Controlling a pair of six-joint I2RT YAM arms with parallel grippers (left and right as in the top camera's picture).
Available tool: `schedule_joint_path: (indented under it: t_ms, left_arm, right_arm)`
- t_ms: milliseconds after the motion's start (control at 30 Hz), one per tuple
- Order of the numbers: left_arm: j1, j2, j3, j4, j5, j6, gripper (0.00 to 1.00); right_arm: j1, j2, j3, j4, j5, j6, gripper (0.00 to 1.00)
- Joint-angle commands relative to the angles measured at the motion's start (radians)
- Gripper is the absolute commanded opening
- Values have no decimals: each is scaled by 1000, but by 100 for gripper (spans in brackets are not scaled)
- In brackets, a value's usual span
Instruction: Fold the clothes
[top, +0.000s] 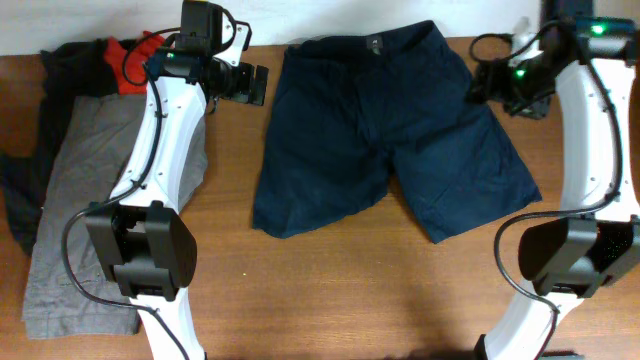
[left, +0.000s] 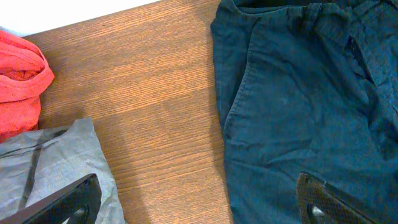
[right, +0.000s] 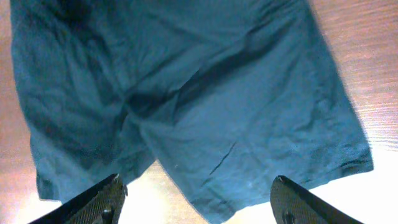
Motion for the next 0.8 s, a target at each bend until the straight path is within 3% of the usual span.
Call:
schedule_joint_path:
  t_ms: [0, 267, 533, 767]
  left_arm:
    - [2, 10, -5, 2, 4, 13, 99]
    - [2, 10, -5, 2, 4, 13, 99]
    - [2, 10, -5, 2, 4, 13, 99]
    - [1, 10, -5, 2, 4, 13, 99]
  right_arm:
    - [56, -4, 18, -32, 20, -15, 79]
    - [115, -7, 18, -127, 50, -15, 81]
    - [127, -8, 13, -140, 46, 29, 84]
    - [228, -7, 12, -134, 42, 74, 84]
